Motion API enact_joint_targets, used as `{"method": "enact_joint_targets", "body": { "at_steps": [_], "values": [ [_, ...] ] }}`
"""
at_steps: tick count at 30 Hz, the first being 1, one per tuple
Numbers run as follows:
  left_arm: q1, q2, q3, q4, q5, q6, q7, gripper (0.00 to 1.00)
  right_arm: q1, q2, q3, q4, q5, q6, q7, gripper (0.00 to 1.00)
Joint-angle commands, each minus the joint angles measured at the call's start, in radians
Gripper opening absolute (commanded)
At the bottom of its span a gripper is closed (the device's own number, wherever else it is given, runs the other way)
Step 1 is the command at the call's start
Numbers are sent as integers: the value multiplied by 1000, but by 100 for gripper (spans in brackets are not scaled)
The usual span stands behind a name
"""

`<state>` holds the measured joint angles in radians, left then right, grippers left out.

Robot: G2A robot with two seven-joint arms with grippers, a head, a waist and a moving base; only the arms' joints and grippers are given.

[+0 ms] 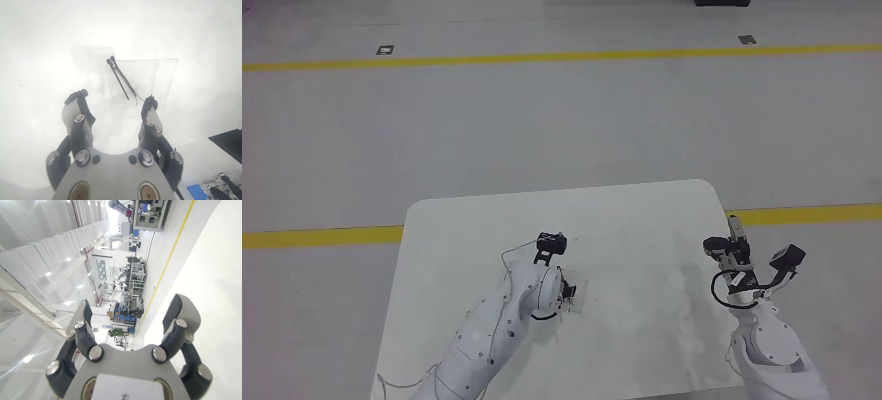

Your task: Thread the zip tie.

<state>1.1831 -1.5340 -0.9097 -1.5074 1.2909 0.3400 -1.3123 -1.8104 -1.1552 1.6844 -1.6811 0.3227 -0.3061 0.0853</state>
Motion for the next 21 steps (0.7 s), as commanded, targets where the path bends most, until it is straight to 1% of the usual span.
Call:
{"method": "enact_joint_targets", "body": {
  "at_steps": [1,2,4,5,6,7,16,17,18,19,21],
  "values": [
    [14,-3,-5,-45,6,0,-17,83,0,0,0,0,0,0,0,100],
    [24,-5,-10,-71,1,0,-28,83,0,0,0,0,0,0,0,100],
    [40,-10,-20,-103,-15,0,-44,84,0,0,0,0,0,0,0,100],
    [52,-15,-32,-113,-44,0,-56,90,0,0,0,0,0,0,0,100],
    [55,-19,-38,-114,-58,0,-70,100,0,0,0,0,0,0,0,100],
    [52,-22,-35,-114,-42,0,-76,100,0,0,0,0,0,0,0,100],
    [52,-22,-35,-114,-42,0,-76,100,0,0,0,0,0,0,0,100],
    [64,-25,-40,-122,-99,0,-49,100,0,0,0,0,0,0,0,100],
    [71,-28,-40,-114,-132,0,-8,100,0,0,0,0,0,0,0,100],
    [77,-31,-41,-101,-147,0,43,100,0,0,0,0,0,0,0,100],
    [88,-37,-44,-91,-187,0,104,100,0,0,0,0,0,0,0,100]
  ]
}}
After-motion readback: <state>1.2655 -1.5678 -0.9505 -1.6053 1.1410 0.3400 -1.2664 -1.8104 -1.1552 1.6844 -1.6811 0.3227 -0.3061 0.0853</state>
